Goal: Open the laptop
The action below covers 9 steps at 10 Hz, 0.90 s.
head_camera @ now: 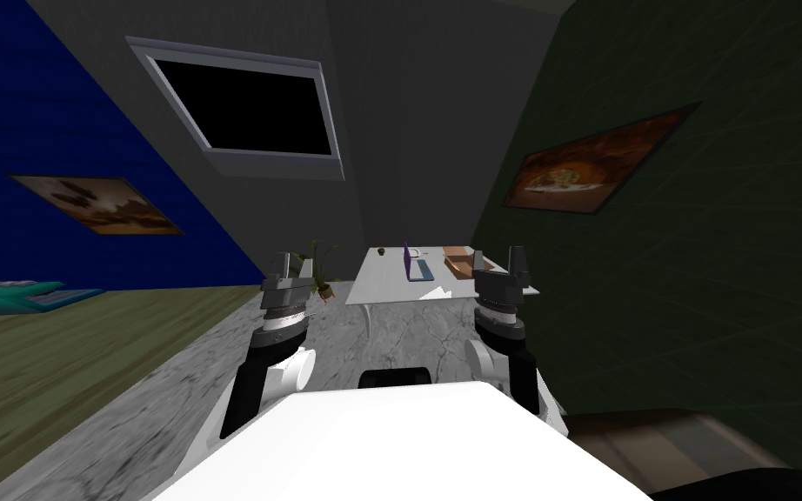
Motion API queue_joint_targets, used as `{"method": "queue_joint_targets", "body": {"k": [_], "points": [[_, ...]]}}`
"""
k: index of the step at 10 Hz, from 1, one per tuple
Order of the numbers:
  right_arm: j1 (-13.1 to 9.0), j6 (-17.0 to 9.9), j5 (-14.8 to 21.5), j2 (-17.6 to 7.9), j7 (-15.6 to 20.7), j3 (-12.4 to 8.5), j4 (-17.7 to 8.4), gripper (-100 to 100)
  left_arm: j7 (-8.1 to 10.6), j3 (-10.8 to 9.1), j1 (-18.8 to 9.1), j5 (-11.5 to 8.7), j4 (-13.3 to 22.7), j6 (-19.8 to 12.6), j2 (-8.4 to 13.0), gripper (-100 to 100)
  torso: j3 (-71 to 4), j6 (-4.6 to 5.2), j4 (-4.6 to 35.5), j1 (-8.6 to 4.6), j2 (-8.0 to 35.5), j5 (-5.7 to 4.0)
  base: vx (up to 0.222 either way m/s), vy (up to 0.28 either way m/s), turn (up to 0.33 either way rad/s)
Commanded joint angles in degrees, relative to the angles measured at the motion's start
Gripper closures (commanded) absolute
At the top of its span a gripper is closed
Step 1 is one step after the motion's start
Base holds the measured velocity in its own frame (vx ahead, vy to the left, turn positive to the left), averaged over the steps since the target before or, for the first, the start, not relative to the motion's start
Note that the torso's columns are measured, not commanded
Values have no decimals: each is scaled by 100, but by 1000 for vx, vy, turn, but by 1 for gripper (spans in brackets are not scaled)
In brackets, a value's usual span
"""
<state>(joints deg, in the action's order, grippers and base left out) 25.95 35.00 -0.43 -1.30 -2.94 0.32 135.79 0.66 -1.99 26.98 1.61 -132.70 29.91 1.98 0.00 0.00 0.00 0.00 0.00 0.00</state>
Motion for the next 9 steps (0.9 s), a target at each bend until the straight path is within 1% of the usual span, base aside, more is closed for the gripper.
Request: {"method": "queue_joint_targets", "body": {"k": [1,3,9], "points": [[0,0,0,0,0,0,0,0,0,0,0,0,0,0,0,0,-467,0,235,0,232,0,0,0,0],[0,0,0,0,0,0,1,0,0,0,0,0,-1,0,0,0,-2014,0,1006,0,1003,0,0,0,0],[0,0,0,0,0,0,2,0,0,0,0,0,-2,1,0,0,-7073,0,3537,0,3539,0,0,0,0]]}}
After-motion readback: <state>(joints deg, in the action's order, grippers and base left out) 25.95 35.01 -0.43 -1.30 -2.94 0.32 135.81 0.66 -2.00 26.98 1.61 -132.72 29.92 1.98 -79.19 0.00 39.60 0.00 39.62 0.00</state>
